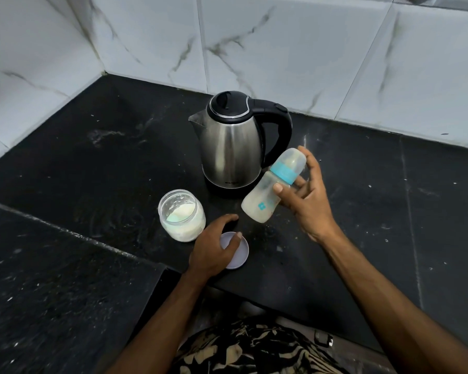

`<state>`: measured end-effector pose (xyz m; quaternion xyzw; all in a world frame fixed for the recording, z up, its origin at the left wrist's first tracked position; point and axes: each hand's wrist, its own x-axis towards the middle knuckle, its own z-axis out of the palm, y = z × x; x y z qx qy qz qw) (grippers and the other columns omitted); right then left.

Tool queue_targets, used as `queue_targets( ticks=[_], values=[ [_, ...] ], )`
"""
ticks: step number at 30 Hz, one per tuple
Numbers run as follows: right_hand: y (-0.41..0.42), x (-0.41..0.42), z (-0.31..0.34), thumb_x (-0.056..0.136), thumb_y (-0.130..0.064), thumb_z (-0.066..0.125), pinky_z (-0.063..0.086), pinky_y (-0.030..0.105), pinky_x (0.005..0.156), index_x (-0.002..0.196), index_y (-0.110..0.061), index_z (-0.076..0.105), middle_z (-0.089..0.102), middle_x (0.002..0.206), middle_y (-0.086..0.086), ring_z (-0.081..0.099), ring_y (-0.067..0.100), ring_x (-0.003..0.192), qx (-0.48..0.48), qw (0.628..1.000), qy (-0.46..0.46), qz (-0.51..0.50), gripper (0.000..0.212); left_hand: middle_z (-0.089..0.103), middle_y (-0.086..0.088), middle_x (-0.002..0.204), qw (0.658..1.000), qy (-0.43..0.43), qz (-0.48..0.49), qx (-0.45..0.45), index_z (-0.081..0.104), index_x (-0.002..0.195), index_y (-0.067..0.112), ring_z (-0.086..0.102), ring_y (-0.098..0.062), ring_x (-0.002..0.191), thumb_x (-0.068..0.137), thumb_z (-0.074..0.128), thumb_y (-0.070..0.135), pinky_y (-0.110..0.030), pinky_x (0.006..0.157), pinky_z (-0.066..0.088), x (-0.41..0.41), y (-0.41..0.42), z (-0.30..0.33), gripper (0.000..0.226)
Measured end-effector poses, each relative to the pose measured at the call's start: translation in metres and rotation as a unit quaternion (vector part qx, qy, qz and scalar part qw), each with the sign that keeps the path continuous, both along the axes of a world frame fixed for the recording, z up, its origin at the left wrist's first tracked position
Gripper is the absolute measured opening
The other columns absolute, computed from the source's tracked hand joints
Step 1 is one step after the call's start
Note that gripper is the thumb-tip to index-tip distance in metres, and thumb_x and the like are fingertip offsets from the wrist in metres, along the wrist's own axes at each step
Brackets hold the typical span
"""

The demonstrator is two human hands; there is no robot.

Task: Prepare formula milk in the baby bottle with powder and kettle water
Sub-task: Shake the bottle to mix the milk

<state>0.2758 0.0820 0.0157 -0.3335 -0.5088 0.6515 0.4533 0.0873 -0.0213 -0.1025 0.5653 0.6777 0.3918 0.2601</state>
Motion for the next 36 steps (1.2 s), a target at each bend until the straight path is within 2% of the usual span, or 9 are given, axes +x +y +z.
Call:
queue_targets(
  ticks=[4, 9, 12, 16, 19, 22, 27, 33, 36],
  values=[
    [0.006, 0.0, -0.001, 0.078, -0.006, 0.071, 0.059, 0.045, 0.081, 0.146, -0.03, 0.03, 0.065, 0.118, 0.01, 0.068, 0.028, 0.105, -0.008, 1.0, 0.023, -0.018, 0.083, 0.064, 0.01, 0.13, 1.0, 0.0, -0.002, 0.002, 0.061, 0.131, 0.02, 0.057, 0.0, 0.119, 0.089, 0.061, 0.038, -0.008, 0.1, 0.038, 0.0, 0.0, 0.0, 0.045],
    [0.015, -0.005, 0.001, 0.084, -0.013, 0.066, 0.059, 0.04, 0.074, 0.148, -0.018, 0.028, 0.065, 0.111, 0.007, 0.067, 0.024, 0.102, -0.111, 0.966, 0.204, -0.115, 0.075, 0.065, 0.011, 0.129, 1.0, 0.001, 0.0, 0.013, 0.061, 0.131, 0.02, 0.058, -0.001, 0.119, 0.088, 0.057, 0.044, -0.017, 0.102, 0.042, 0.0, 0.0, 0.0, 0.049],
    [-0.005, -0.018, -0.012, 0.079, -0.019, 0.079, 0.061, 0.041, 0.074, 0.141, -0.022, 0.038, 0.069, 0.108, 0.006, 0.069, 0.024, 0.098, -0.128, 0.979, 0.146, -0.068, 0.075, 0.066, 0.01, 0.126, 1.0, 0.01, 0.008, 0.013, 0.061, 0.128, 0.022, 0.06, -0.003, 0.114, 0.088, 0.06, 0.044, -0.02, 0.096, 0.044, 0.0, 0.0, -0.001, 0.045],
    [-0.022, -0.02, -0.023, 0.071, -0.017, 0.087, 0.059, 0.04, 0.079, 0.138, -0.033, 0.04, 0.063, 0.123, 0.017, 0.068, 0.027, 0.107, -0.053, 0.995, -0.018, 0.08, 0.083, 0.065, 0.022, 0.117, 0.999, -0.031, -0.004, 0.016, 0.057, 0.122, 0.047, 0.061, 0.002, 0.107, 0.086, 0.064, 0.048, -0.016, 0.092, 0.046, 0.0, -0.001, 0.001, 0.037],
    [-0.002, -0.017, -0.012, 0.074, -0.021, 0.084, 0.06, 0.042, 0.074, 0.141, -0.024, 0.038, 0.071, 0.112, 0.007, 0.069, 0.026, 0.102, -0.085, 0.992, 0.084, -0.05, 0.082, 0.065, 0.01, 0.127, 1.0, 0.008, 0.004, 0.02, 0.061, 0.129, 0.025, 0.058, 0.001, 0.115, 0.088, 0.059, 0.046, -0.017, 0.098, 0.043, 0.0, -0.001, 0.0, 0.046],
    [0.011, -0.016, -0.007, 0.084, -0.018, 0.069, 0.06, 0.04, 0.071, 0.144, -0.019, 0.034, 0.068, 0.111, 0.005, 0.068, 0.025, 0.103, -0.133, 0.963, 0.183, -0.147, 0.069, 0.064, 0.012, 0.129, 1.0, 0.005, 0.003, 0.014, 0.061, 0.13, 0.021, 0.057, 0.001, 0.119, 0.089, 0.058, 0.043, -0.019, 0.103, 0.043, 0.0, 0.0, -0.001, 0.047],
    [-0.02, -0.024, -0.023, 0.075, -0.016, 0.083, 0.06, 0.041, 0.076, 0.136, -0.033, 0.042, 0.065, 0.12, 0.018, 0.069, 0.026, 0.102, -0.081, 0.995, 0.001, 0.053, 0.076, 0.06, 0.012, 0.125, 1.0, -0.012, 0.022, 0.007, 0.059, 0.133, 0.015, 0.057, -0.004, 0.113, 0.088, 0.069, 0.036, -0.018, 0.095, 0.042, 0.001, -0.002, -0.002, 0.05],
    [0.004, -0.022, -0.01, 0.087, -0.017, 0.067, 0.061, 0.04, 0.073, 0.145, -0.018, 0.034, 0.074, 0.098, -0.006, 0.069, 0.022, 0.1, -0.127, 0.969, 0.165, -0.134, 0.067, 0.065, 0.011, 0.128, 1.0, 0.005, 0.002, 0.013, 0.061, 0.13, 0.021, 0.059, -0.002, 0.118, 0.089, 0.059, 0.042, -0.024, 0.101, 0.045, 0.0, 0.0, 0.001, 0.046],
    [-0.014, -0.025, -0.011, 0.08, -0.018, 0.069, 0.06, 0.038, 0.073, 0.143, -0.021, 0.035, 0.069, 0.11, 0.005, 0.069, 0.023, 0.1, -0.102, 0.991, 0.08, -0.039, 0.072, 0.065, 0.009, 0.127, 1.0, 0.01, 0.008, 0.014, 0.061, 0.128, 0.02, 0.06, -0.006, 0.114, 0.087, 0.059, 0.047, -0.015, 0.095, 0.041, 0.0, -0.001, 0.0, 0.05]
  ],
)
